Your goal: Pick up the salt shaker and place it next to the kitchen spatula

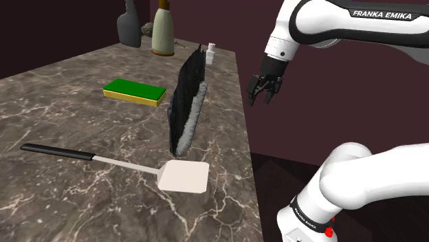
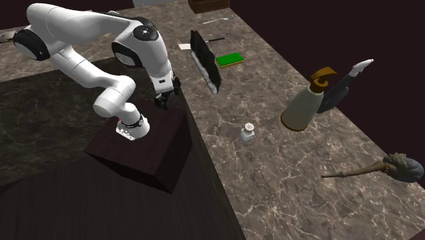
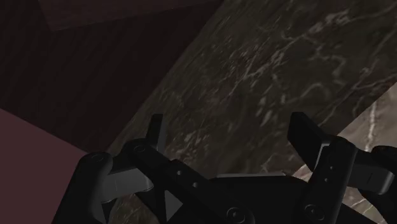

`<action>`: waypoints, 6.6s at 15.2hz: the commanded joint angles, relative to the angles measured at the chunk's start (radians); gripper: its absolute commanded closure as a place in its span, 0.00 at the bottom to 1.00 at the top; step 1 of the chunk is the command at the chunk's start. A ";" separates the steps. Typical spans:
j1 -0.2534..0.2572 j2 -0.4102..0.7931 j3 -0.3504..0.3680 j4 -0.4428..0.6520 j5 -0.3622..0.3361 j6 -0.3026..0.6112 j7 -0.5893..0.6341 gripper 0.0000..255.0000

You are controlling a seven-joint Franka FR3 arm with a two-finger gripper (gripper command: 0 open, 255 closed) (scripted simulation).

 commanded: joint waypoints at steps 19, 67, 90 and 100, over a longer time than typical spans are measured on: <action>-0.083 0.604 0.012 0.632 0.045 0.110 0.253 0.00; -0.121 1.041 -0.023 1.345 0.063 -0.088 0.404 1.00; 0.071 0.529 0.146 0.751 0.004 0.028 0.751 1.00; 0.150 0.400 0.288 0.636 0.016 0.030 0.967 1.00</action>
